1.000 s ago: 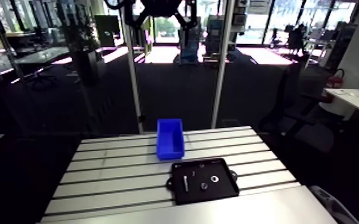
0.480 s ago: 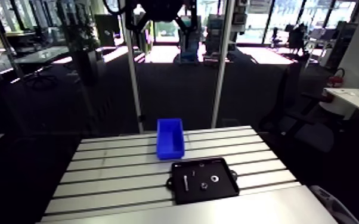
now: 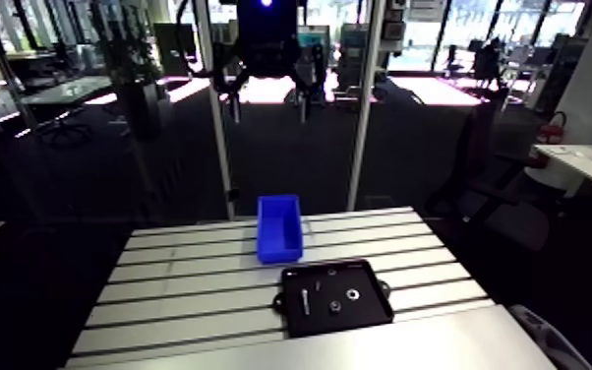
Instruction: Pick up the M10 bolt from the tray and put it into the blue bin.
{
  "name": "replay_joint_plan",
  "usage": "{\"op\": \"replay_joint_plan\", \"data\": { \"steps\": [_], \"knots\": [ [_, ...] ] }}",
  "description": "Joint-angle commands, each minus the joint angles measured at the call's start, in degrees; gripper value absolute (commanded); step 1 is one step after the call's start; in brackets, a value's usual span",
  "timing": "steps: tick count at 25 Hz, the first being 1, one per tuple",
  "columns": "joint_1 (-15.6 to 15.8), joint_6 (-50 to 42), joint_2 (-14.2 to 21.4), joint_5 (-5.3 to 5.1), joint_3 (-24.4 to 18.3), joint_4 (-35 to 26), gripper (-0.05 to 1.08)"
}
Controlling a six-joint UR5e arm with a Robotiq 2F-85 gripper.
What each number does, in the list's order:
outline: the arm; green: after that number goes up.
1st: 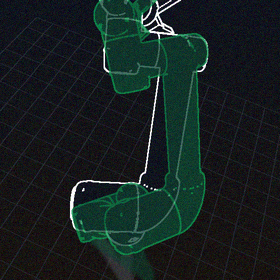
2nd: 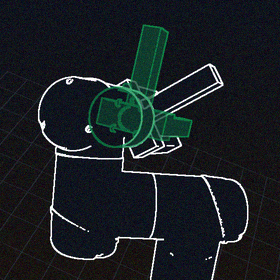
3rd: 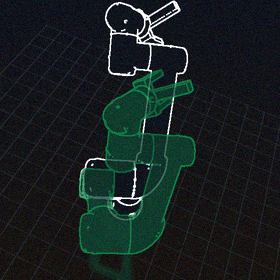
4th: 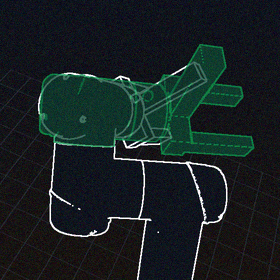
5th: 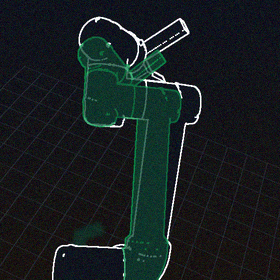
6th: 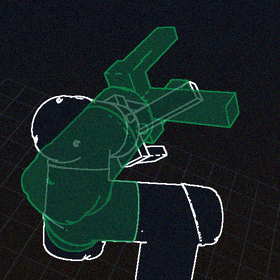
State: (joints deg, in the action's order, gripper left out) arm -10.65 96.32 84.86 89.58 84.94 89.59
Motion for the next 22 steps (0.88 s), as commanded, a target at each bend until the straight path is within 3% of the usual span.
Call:
{"op": "replay_joint_plan", "data": {
  "steps": [1, 8, 22],
  "knots": [
    [-1.39, 3.83, 0.0, 0.11, 5.81, 4.85, 0.01],
    [-3.24, 7.44, 0.18, 0.11, 10.56, 8.9, 0.01],
    [-3.59, 10.25, 0.18, 0.2, 20.58, 17.51, 0.01]
  ]
}}
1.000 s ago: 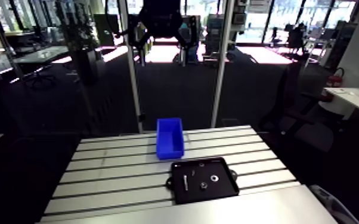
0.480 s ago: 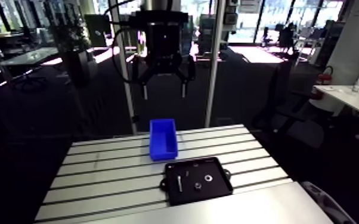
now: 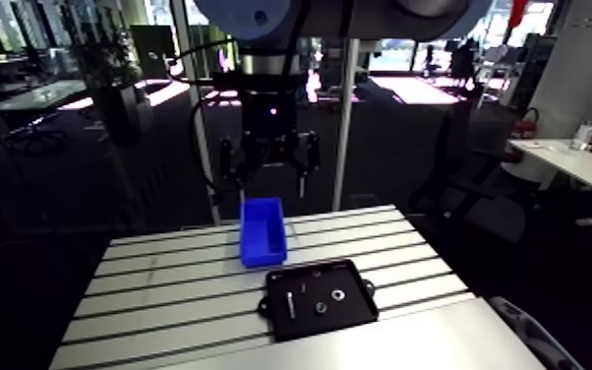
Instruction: Pick up the M10 bolt from the tray and put it into the blue bin.
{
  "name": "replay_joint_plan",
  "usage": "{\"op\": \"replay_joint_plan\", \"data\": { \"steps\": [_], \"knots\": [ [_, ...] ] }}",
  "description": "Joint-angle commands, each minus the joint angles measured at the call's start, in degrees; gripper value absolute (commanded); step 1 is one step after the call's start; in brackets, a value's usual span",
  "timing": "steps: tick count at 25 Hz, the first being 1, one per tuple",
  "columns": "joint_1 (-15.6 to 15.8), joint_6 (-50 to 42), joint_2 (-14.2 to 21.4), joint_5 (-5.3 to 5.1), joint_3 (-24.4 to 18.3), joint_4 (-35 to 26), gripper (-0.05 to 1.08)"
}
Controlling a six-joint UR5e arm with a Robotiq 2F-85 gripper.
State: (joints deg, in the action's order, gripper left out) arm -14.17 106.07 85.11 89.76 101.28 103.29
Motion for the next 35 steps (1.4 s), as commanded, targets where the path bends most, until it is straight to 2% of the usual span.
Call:
{"op": "replay_joint_plan", "data": {
  "steps": [1, 10, 19, 24, 25, 26, 28, 33, 35],
  "knots": [
    [-0.07, 1.2, -0.08, 0.11, 5.03, 4.51, 0.01],
    [-0.95, 2.96, -0.87, 0.11, 10.39, 9.17, 0.01],
    [-1.83, 2.79, -3.51, 0.11, 12.24, 13.21, 0.01],
    [-2.36, 2.7, -4.3, 0.46, 13.03, 13.65, 0.01],
    [-2.44, 2.7, -4.39, 0.46, 13.38, 13.74, 0.02],
    [-2.44, 2.79, -4.47, 0.37, 13.56, 14.18, 0.08],
    [-2.53, 2.88, -4.83, 0.46, 14.0, 15.23, 0.1],
    [-3.06, 2.35, -6.14, 0.46, 14.61, 15.76, 0.28],
    [-3.59, 2.17, -6.76, 0.46, 14.79, 16.55, 0.3]
  ]
}}
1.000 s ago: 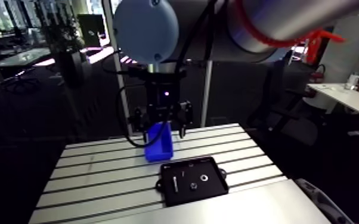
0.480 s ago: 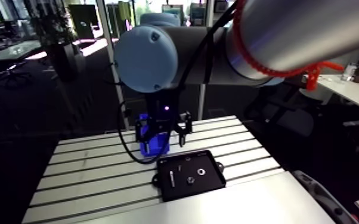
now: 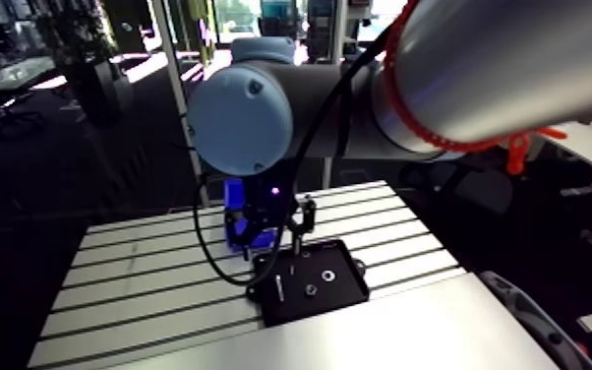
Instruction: Pick up the M10 bolt from the tray and put it into the blue bin.
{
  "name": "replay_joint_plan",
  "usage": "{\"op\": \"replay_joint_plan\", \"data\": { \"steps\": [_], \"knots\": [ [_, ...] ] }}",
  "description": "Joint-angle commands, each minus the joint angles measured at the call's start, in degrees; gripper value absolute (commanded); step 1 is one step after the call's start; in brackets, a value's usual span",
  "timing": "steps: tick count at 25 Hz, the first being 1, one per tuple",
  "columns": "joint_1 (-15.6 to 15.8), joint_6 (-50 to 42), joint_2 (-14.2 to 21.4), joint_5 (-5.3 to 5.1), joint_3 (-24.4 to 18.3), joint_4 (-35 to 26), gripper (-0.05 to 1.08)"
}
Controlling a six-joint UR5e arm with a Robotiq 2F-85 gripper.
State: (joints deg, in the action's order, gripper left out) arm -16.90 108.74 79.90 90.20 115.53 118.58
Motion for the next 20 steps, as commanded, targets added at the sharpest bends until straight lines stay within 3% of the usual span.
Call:
{"op": "replay_joint_plan", "data": {
  "steps": [1, 3, 12, 20],
  "knots": [
    [-1.03, -0.5, -1.81, 0.1, 0.8, 1.7, 0.32],
    [-1.03, -0.59, -2.34, 0.1, 1.41, 2.41, 0.39],
    [-1.38, -0.85, -3.48, 0.28, 3.17, 5.31, 0.45],
    [-1.47, -1.47, -4.1, 1.78, 4.14, 6.8, 0.49]
  ]
}}
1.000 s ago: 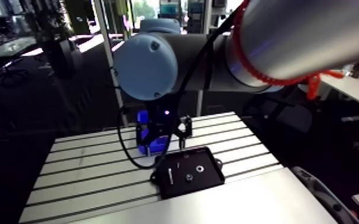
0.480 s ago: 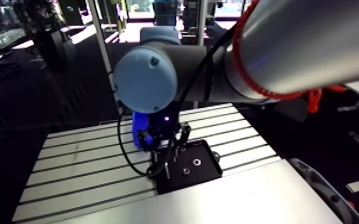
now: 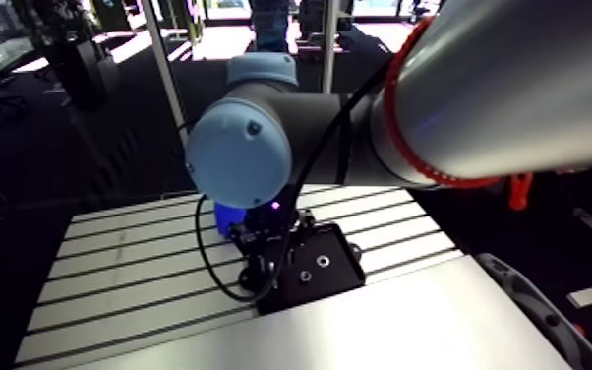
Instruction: Pick up the M10 bolt from the tray and put it into the blue bin.
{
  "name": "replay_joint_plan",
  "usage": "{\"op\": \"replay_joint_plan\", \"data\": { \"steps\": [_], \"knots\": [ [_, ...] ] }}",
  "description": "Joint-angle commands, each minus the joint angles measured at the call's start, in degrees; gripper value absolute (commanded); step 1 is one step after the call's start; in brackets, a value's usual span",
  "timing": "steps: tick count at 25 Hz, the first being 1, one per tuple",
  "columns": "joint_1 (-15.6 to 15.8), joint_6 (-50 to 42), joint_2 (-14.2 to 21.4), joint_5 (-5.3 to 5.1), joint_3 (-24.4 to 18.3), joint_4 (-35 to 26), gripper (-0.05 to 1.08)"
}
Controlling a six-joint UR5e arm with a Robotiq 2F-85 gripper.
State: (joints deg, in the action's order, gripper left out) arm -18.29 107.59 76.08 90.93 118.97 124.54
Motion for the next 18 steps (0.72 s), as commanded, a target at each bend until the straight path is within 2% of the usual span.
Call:
{"op": "replay_joint_plan", "data": {
  "steps": [1, 18],
  "knots": [
    [0.0, -0.31, -0.28, 1.05, 0.87, 0.93, 0.49],
    [0.0, -2.25, -1.42, 0.96, 0.7, 0.93, 0.49]
  ]
}}
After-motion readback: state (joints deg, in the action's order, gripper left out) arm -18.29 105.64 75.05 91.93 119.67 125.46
